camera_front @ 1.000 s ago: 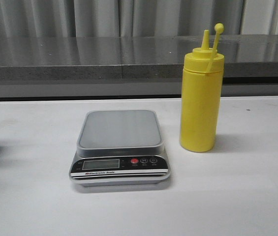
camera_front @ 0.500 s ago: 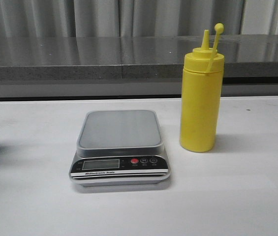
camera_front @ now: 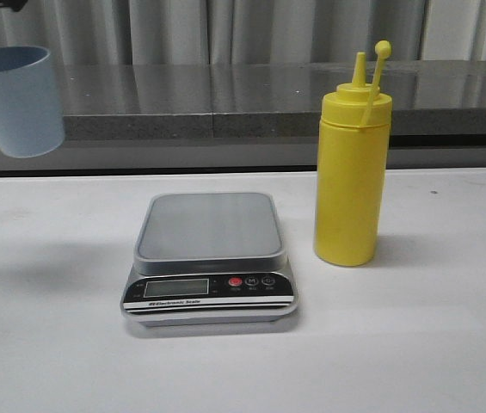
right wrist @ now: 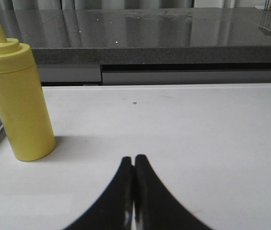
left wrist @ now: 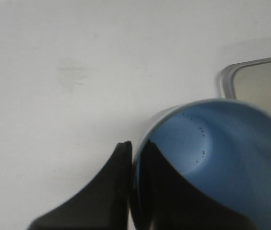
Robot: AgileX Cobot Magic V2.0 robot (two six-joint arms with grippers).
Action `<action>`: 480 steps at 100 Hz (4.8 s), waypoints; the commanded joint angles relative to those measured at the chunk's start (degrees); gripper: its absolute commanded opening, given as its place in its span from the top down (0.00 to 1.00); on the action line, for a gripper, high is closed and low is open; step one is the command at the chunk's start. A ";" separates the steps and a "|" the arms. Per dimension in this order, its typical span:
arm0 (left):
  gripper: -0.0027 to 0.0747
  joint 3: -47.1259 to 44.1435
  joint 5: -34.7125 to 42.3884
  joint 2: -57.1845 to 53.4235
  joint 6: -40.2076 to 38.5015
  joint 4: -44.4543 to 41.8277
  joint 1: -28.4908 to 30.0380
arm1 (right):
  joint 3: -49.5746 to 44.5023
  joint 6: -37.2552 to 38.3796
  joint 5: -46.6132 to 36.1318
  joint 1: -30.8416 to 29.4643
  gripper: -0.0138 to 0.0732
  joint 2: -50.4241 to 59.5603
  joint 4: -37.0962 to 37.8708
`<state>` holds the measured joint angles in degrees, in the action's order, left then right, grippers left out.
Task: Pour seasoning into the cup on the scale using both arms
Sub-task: 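Carry the cup with the left gripper and lower it onto the scale, then open the left gripper and withdraw it from the cup, then move the right gripper toward the yellow squeeze bottle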
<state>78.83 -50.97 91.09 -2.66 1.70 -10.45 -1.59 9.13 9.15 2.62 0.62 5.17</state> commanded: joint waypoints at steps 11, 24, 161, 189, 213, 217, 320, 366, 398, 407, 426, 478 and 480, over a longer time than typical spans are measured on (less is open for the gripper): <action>0.99 5.69 2.02 0.33 0.20 0.96 -6.37 | 1.24 -0.40 -4.74 -0.50 0.92 1.14 0.01; 0.99 9.39 1.91 3.98 0.20 1.06 -10.02 | 1.24 -0.40 -4.74 -0.50 0.92 1.14 0.01; 0.99 20.45 -1.61 21.94 0.20 4.05 -16.13 | 1.24 -0.40 -4.74 -0.50 0.92 1.14 0.01; 0.69 20.45 -1.61 21.94 0.44 5.08 -16.13 | 1.24 -0.40 -4.74 -0.50 0.92 1.14 0.01; 0.40 20.67 -2.54 21.94 0.44 5.45 -16.13 | 1.24 -0.40 -4.74 -0.50 0.92 1.14 0.01; 0.40 20.67 -2.61 21.65 0.44 5.45 -16.13 | 1.24 -0.40 -4.74 -0.50 0.92 1.14 0.01; 0.40 -3.98 19.34 -16.89 -0.07 0.32 -1.17 | 1.24 -0.40 -4.74 -0.50 0.92 1.14 0.01; 0.40 -40.80 38.82 -49.61 -0.07 -0.68 3.58 | 1.24 -0.40 -4.74 -0.50 0.92 1.14 0.01; 0.40 -55.51 41.22 -69.46 0.46 -1.00 3.58 | 1.24 -0.40 -4.74 -0.50 0.92 1.14 0.01; 0.40 -57.39 41.43 -73.53 0.46 -1.00 3.58 | 1.24 -0.40 -4.74 -0.50 0.92 1.14 0.01; 0.40 -57.91 41.04 -76.78 0.46 -2.91 3.58 | 1.24 -0.40 -4.74 -0.50 0.92 1.14 0.01; 0.99 -57.91 41.04 -76.78 0.46 -3.15 3.58 | 1.24 -0.40 -4.86 -0.50 0.92 1.14 0.01; 0.99 -57.91 41.04 -76.78 0.46 -3.15 3.58 | 1.24 -0.40 -5.10 -0.50 0.92 1.14 0.01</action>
<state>19.32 -14.62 13.76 -2.22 -1.38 -6.91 -1.59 9.13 9.15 2.62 0.62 5.17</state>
